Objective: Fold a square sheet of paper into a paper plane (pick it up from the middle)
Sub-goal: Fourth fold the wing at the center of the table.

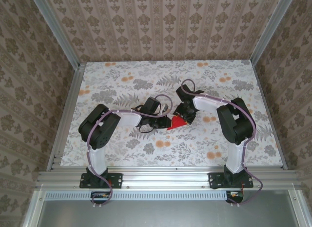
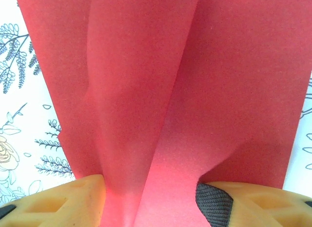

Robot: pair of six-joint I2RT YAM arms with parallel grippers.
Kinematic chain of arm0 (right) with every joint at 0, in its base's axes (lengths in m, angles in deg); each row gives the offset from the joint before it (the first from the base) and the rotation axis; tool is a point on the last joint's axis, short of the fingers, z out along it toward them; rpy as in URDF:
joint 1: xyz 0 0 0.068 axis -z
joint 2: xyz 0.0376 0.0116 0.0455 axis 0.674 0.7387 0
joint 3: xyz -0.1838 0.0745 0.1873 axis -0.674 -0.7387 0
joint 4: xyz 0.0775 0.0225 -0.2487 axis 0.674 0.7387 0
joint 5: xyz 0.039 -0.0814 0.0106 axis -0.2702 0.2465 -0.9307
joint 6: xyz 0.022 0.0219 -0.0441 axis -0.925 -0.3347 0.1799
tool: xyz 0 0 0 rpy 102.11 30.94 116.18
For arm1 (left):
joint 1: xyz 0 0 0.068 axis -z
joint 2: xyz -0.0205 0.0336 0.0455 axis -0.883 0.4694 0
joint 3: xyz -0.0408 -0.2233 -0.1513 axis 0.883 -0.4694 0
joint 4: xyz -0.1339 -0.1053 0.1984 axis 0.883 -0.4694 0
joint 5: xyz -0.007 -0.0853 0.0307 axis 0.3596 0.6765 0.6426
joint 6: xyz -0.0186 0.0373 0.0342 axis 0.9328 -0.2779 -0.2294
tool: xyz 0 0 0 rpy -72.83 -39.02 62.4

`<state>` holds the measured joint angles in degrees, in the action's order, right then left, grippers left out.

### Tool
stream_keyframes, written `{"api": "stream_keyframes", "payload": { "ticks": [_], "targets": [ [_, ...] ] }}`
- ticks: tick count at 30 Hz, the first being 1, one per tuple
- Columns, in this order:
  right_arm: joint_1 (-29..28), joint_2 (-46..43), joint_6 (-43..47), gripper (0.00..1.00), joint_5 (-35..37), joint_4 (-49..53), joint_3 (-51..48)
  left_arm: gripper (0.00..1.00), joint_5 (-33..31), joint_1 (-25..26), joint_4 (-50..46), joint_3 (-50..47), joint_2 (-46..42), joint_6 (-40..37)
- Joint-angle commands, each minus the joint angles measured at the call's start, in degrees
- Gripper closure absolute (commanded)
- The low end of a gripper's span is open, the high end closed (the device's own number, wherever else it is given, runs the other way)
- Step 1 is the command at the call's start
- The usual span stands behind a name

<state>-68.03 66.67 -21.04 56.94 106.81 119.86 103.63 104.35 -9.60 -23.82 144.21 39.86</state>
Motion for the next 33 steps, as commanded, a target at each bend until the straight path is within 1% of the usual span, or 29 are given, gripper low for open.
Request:
{"api": "stream_keyframes", "payload": {
  "ticks": [1,5,11,13,23,25,30,33],
  "targets": [
    [1.1,12.0,0.2,0.37,11.8,14.1,-6.9,0.82,0.6,0.2,0.4,0.5,-2.0,0.3],
    [1.0,12.3,0.1,0.37,12.1,14.5,-6.5,0.82,1.2,0.1,2.1,0.7,-2.8,1.4],
    [1.0,12.3,-0.2,0.38,12.2,14.7,-6.6,0.82,3.0,0.2,6.3,1.0,-0.4,4.1],
    [1.0,12.2,-0.1,0.38,12.2,14.5,-6.4,0.82,2.8,0.4,6.4,1.5,0.3,4.2],
    [1.0,12.2,-0.2,0.38,12.0,14.6,-6.5,0.83,2.4,1.0,1.4,1.3,2.4,1.5],
    [1.0,12.3,-0.1,0.38,12.0,14.6,-6.4,0.83,1.6,1.1,-0.3,1.0,2.2,0.6],
    [1.0,12.2,-0.2,0.38,12.2,14.6,-6.6,0.84,-2.5,1.1,-5.2,0.9,1.4,-1.3],
    [1.0,12.4,-0.2,0.38,12.2,14.7,-6.5,0.84,-3.2,1.1,-6.5,1.0,1.1,-2.0]
  ]
}}
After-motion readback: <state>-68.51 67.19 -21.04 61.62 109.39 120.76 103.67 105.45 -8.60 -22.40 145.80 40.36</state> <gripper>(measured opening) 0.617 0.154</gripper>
